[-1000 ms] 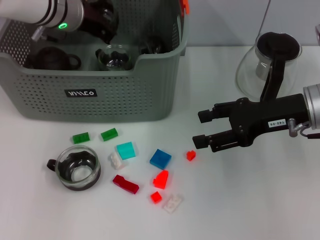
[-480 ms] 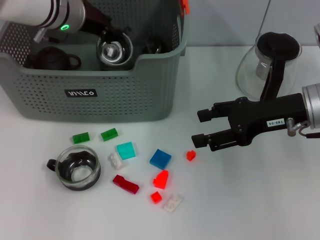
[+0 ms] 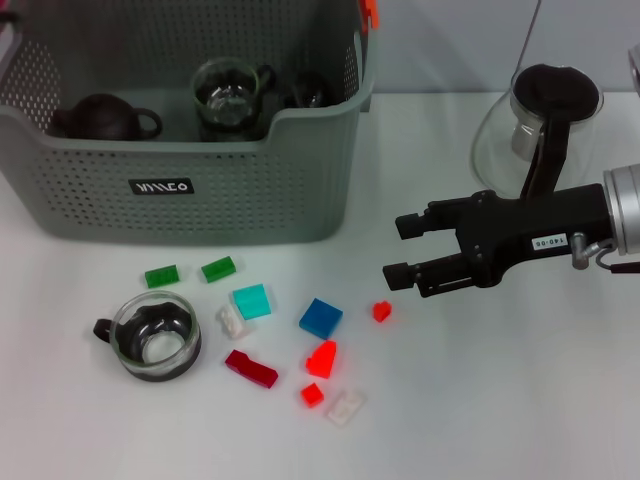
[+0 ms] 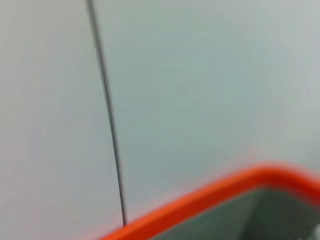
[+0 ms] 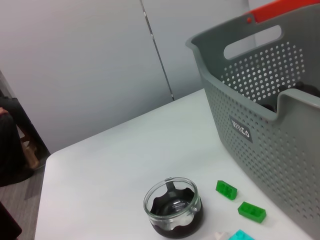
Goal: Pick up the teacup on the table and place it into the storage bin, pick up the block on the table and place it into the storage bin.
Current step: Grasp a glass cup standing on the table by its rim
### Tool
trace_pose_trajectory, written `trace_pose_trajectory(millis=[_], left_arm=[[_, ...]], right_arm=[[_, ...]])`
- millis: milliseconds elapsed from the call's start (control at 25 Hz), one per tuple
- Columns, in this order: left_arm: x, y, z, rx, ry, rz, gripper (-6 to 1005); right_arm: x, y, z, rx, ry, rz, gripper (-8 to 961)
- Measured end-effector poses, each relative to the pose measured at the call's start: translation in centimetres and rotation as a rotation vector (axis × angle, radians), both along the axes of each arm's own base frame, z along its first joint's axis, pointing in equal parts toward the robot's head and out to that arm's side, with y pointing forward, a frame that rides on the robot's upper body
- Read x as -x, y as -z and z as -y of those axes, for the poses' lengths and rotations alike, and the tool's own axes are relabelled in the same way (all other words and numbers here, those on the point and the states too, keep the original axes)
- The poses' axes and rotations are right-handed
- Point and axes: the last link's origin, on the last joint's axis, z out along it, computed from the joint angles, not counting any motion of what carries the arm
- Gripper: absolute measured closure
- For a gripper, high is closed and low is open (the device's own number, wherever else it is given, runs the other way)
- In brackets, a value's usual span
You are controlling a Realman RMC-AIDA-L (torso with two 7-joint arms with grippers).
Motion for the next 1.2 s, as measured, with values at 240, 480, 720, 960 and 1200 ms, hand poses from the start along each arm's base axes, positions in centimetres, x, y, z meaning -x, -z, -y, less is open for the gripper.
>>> trace_pose_trajectory(millis=[240,480,720,960,1200], left_arm=[[-0.4,-4.4,5.0,0.110,0.177,0.261,247],[0.0,-3.9,10.4,0.214,0.365,0.132,236],[1.0,-0.8,14.4,0.396,0.443,-0.039,237],[1.9,2.5,16.9,0.502,0.419,-0.239,237],[2.3,4.8,18.2,0.596,0.388,-0.350,236]], right_arm=[[0.0,0.0,0.0,0.000,-0.003,0.000,103],[0.3,0.2,-0.1,-0.005,-0.003,-0.008,103],[0.9,0.8,-0.4,-0.012,-0.002,-0.009,103],[1.0,1.2,-0.7,-0.022,0.012,-0.009,102],[1.1,1.6,-0.8,-0.024,0.022,-0.015,103]])
